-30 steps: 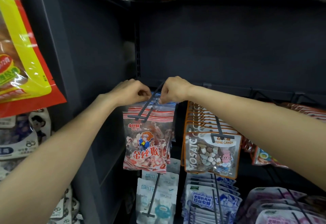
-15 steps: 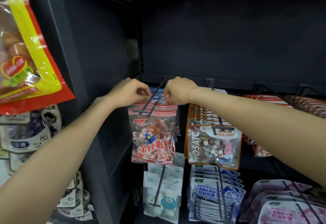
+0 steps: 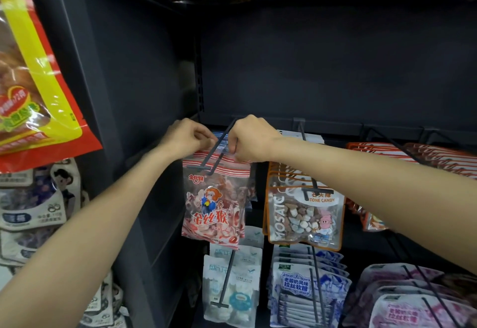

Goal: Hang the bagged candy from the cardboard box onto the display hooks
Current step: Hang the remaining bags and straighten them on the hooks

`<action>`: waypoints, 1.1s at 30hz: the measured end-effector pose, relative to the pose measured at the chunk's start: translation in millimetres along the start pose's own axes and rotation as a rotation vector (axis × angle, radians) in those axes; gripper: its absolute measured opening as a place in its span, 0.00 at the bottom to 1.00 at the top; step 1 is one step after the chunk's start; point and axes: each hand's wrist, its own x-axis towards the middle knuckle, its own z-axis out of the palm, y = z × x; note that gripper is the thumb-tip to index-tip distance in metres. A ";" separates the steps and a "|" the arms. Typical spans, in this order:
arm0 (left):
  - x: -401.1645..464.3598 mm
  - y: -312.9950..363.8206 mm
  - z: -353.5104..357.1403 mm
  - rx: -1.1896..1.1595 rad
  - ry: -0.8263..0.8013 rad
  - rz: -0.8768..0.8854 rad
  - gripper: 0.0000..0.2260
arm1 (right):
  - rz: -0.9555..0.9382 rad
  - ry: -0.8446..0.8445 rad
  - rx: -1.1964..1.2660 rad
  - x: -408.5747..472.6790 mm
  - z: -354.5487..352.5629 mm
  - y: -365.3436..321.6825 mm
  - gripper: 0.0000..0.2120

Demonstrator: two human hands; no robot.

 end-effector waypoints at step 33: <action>-35.4 -3.6 15.9 -0.818 -0.056 -0.382 0.18 | 0.473 -0.299 0.216 15.7 39.1 -19.4 0.28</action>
